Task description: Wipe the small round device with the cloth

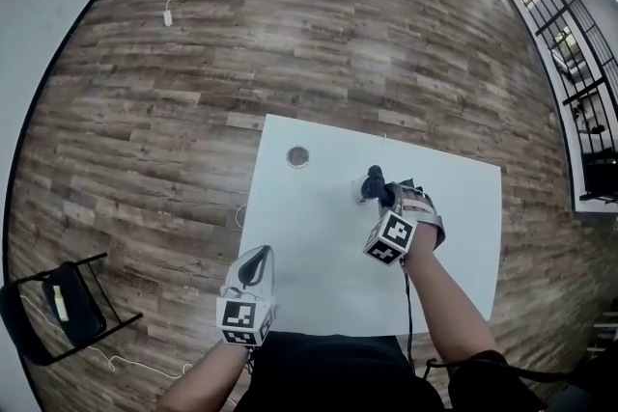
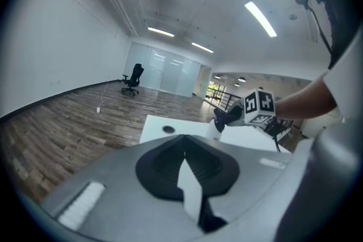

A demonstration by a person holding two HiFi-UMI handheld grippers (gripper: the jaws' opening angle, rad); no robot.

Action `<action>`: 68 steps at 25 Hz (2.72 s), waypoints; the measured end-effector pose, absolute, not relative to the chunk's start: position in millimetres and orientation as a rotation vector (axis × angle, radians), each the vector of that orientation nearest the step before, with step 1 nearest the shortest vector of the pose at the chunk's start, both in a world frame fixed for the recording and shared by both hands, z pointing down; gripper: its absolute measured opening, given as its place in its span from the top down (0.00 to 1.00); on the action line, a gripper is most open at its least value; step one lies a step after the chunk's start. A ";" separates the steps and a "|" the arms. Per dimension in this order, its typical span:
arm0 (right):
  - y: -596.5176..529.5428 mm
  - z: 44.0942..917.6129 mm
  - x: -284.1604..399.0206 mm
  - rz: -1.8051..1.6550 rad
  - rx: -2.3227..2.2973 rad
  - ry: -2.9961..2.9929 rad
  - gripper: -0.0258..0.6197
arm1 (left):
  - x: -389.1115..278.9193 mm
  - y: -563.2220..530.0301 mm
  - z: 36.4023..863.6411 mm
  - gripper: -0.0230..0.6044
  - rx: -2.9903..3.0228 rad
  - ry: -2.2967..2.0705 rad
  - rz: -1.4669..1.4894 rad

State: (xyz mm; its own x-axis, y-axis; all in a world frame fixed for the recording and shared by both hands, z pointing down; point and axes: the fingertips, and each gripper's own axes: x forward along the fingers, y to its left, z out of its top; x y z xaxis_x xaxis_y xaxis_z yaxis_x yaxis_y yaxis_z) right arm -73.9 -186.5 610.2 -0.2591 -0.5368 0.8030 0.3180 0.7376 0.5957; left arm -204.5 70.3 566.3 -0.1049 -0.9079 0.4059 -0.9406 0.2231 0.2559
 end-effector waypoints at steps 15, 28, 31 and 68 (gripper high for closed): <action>-186.5 608.8 -80.5 -0.804 0.213 -1.680 0.81 | -208.3 80.2 559.9 0.95 1.696 -2.045 0.097; -145.7 674.9 -66.7 -0.633 0.076 -1.727 0.81 | -206.1 90.8 551.3 0.95 1.679 -2.078 0.141; -144.2 697.0 -41.9 -0.483 0.103 -1.760 0.80 | -205.0 97.7 553.1 0.95 1.666 -2.077 0.137; -162.3 693.3 -71.2 -0.502 0.131 -1.893 0.80 | -230.2 81.6 516.0 0.95 1.750 -2.175 0.311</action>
State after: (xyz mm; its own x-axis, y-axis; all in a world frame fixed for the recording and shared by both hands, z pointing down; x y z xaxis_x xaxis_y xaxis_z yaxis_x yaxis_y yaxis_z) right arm -71.2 -162.3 693.3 -0.3758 -0.3249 0.8679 0.1476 0.9036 0.4022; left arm -230.2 81.6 516.0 -0.1901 -0.9022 0.3871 -0.9746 0.2210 0.0365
